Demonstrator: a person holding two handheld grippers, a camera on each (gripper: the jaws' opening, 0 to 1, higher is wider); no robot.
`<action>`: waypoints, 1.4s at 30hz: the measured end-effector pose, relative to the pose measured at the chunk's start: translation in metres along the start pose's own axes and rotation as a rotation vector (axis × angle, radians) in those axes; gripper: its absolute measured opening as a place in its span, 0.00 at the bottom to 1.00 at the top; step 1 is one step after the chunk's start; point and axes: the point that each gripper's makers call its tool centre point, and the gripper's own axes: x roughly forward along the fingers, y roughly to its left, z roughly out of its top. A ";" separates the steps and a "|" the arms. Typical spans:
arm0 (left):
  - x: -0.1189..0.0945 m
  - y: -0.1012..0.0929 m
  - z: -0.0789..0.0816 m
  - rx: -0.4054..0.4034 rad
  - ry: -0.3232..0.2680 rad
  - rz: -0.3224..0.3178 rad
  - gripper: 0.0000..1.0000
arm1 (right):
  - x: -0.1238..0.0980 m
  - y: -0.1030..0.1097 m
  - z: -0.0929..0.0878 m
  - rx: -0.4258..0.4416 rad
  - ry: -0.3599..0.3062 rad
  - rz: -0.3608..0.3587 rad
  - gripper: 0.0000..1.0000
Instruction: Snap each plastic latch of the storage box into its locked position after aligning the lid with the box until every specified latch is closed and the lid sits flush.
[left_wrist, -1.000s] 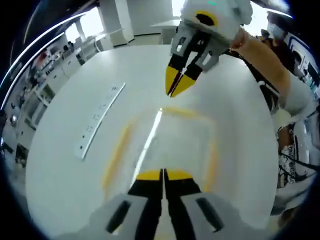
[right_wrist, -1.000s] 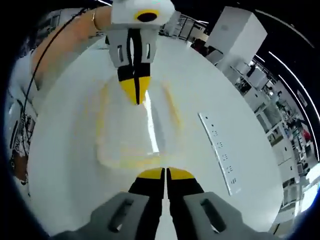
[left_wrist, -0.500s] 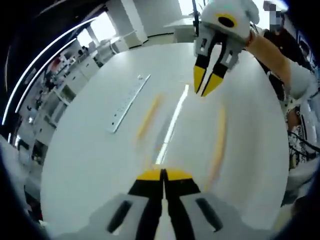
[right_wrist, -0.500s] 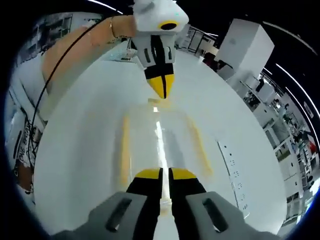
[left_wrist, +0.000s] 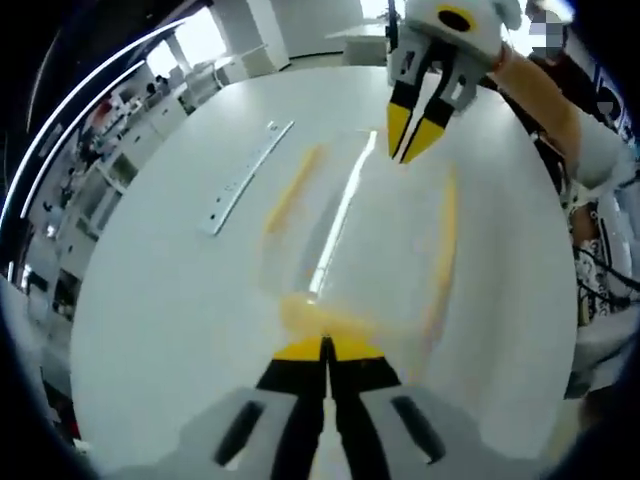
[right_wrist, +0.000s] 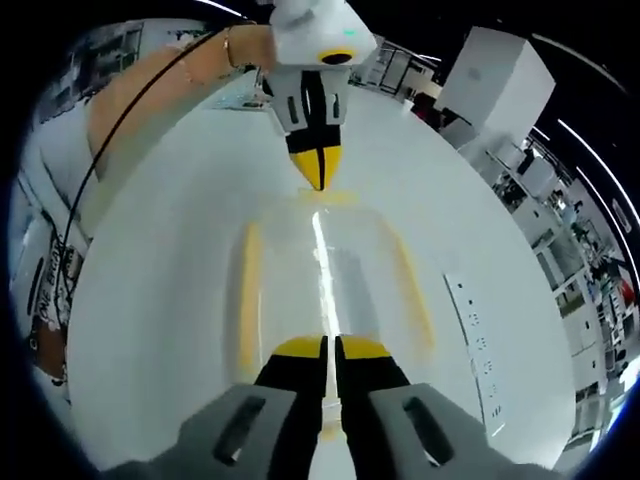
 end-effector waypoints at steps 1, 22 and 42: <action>0.000 0.000 0.000 0.002 -0.002 0.000 0.00 | 0.000 0.001 0.000 -0.002 0.002 0.002 0.02; 0.014 -0.005 -0.007 0.092 0.006 -0.061 0.00 | 0.000 0.006 0.003 -0.067 -0.003 0.034 0.00; 0.016 -0.014 -0.007 0.175 0.071 -0.105 0.00 | 0.000 0.013 0.002 -0.002 0.012 0.053 0.00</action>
